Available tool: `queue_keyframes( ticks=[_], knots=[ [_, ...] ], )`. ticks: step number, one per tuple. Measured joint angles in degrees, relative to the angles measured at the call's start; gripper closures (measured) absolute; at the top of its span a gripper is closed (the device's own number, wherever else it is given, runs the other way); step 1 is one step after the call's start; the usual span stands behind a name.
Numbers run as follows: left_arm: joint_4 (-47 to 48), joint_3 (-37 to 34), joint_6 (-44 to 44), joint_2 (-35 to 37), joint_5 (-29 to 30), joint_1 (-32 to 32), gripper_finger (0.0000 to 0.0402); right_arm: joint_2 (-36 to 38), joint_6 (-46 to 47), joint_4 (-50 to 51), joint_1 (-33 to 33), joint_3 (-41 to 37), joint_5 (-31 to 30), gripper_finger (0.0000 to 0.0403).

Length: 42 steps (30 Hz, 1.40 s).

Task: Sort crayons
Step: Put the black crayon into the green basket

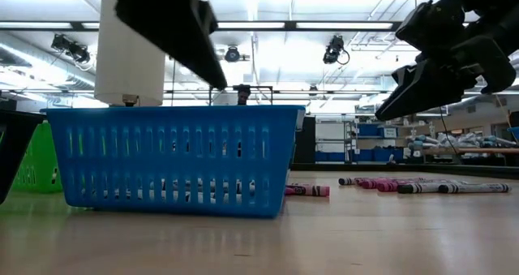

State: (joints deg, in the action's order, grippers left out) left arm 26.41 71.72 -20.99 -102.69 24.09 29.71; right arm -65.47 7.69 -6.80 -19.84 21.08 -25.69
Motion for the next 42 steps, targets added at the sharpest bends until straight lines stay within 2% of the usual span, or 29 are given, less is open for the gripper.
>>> queue_keyframes(
  ticks=[8,14,23,37,42],
  knots=[
    [-5.15,0.04,7.56,0.00,0.47,-3.91,0.0317,0.00,-1.87,0.04,-0.02,0.00,4.04,0.0296],
    [-8.71,0.04,8.34,-0.25,2.73,-9.33,0.0317,-0.02,-1.89,-0.65,-0.02,0.00,4.11,0.0296],
    [-14.28,0.11,5.93,-4.17,-8.93,-17.80,0.0332,-0.02,-1.94,-0.23,-0.02,0.01,2.72,0.0296],
    [-19.00,4.96,7.92,-13.80,-8.75,-20.30,0.0339,-0.02,-3.15,1.05,-0.02,0.00,1.07,0.0297],
    [-26.87,5.03,8.41,-16.41,-6.72,-20.89,0.0309,-0.02,-2.75,1.52,-0.04,0.00,-0.68,0.0297]
  ],
)
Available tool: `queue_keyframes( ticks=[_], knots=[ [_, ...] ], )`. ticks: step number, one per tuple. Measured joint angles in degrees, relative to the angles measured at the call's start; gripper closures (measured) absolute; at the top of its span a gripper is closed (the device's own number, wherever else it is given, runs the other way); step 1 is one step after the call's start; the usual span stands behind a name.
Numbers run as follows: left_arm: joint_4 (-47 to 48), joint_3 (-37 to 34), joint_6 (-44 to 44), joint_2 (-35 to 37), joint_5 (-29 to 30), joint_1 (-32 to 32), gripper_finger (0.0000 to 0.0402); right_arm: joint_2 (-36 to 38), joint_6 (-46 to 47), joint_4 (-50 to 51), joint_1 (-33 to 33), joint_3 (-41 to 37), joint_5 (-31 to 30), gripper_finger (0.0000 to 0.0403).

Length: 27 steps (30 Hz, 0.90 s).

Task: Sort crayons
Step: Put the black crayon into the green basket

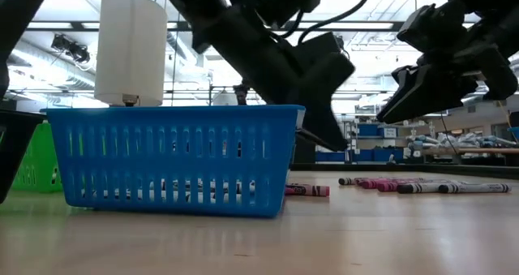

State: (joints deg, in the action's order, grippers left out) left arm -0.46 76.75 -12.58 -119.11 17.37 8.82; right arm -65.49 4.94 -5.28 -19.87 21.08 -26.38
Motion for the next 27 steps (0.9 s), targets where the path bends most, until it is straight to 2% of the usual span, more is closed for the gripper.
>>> queue_keyframes(
  ticks=[6,13,27],
  knots=[
    [-6.73,0.04,-0.23,-2.53,0.15,-1.27,0.0264,0.00,0.86,1.18,-0.01,0.00,-1.06,0.0297],
    [-14.96,-0.04,-0.10,-6.88,1.26,-2.56,0.0258,0.00,1.13,1.16,-0.03,0.00,-0.98,0.0297],
    [-14.14,-0.07,-1.26,-8.33,1.44,-2.93,0.0257,0.00,1.06,1.29,-1.19,0.00,-1.00,0.0297]
  ],
)
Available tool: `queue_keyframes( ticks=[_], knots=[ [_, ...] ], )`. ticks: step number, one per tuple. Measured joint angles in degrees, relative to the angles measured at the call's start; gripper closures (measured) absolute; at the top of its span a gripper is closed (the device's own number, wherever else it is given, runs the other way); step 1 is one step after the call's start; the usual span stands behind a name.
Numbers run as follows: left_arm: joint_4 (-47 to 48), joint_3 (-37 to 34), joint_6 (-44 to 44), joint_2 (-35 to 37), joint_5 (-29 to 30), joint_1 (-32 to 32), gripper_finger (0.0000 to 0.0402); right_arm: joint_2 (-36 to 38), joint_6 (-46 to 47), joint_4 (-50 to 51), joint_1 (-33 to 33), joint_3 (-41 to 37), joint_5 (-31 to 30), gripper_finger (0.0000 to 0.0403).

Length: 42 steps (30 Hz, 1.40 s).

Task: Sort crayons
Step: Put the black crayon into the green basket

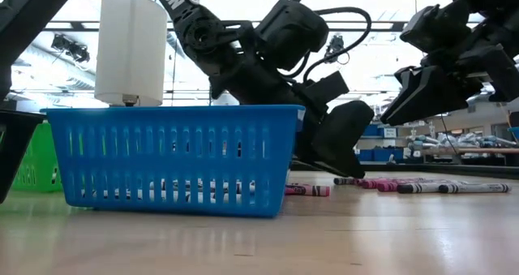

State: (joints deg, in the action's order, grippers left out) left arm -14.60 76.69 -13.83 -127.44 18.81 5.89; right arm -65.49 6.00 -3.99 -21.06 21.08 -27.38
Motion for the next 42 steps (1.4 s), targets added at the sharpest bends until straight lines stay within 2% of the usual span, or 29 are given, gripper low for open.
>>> queue_keyframes(
  ticks=[10,15,34,37,42],
  knots=[
    [4.42,0.18,-1.82,0.15,0.02,-0.14,0.0259,0.00,0.02,-0.13,0.00,0.00,0.00,0.0297],
    [7.25,0.33,-3.22,0.39,-1.99,-0.59,0.0260,0.00,0.02,-0.15,0.00,0.00,0.00,0.0297],
    [7.75,0.17,-5.06,0.26,-2.26,-0.07,0.0261,0.00,0.02,-0.15,0.00,0.00,0.00,0.0297],
    [7.80,0.13,-5.10,0.24,-2.21,0.03,0.0278,0.00,0.02,-0.15,0.00,0.00,0.00,0.0297],
    [8.08,0.07,-5.26,0.24,-2.18,0.07,0.0332,0.00,0.04,-0.17,0.00,0.00,0.08,0.0297]
  ],
)
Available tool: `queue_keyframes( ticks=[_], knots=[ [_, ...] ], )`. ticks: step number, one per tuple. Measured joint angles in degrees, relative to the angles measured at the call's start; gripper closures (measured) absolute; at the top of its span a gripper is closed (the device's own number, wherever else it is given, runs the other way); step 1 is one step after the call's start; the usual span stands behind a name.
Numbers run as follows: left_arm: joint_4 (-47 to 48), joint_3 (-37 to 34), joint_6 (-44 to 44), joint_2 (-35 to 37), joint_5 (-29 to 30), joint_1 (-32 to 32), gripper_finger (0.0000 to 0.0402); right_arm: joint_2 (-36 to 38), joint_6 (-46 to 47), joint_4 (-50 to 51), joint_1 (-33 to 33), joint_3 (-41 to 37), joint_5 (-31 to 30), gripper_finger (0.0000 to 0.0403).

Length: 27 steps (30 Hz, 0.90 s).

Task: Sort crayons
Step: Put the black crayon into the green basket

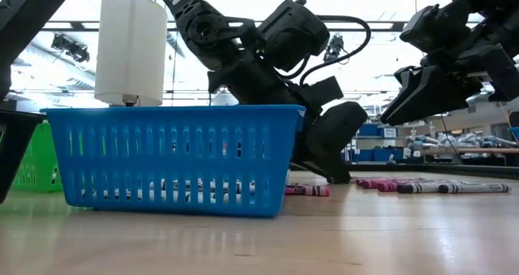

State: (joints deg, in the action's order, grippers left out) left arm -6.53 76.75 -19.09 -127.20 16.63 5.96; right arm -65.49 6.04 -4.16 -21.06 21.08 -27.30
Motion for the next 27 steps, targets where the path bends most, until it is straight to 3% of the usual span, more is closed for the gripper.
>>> queue_keyframes(
  ticks=[5,10,18,27],
  knots=[
    [0.25,-0.07,0.00,0.36,0.00,0.26,0.0381,0.00,0.20,0.00,0.00,0.00,0.15,0.0297],
    [4.34,-0.22,-0.46,2.57,-0.73,0.46,0.0387,0.00,0.26,0.03,0.00,0.00,0.34,0.0297],
    [21.67,-0.45,-4.13,12.39,2.15,1.83,0.0387,0.00,0.94,0.37,0.00,0.00,0.36,0.0297],
    [45.54,-0.26,-19.88,25.10,3.08,6.90,0.0387,0.00,1.32,0.04,-0.03,0.00,0.36,0.0297]
  ],
)
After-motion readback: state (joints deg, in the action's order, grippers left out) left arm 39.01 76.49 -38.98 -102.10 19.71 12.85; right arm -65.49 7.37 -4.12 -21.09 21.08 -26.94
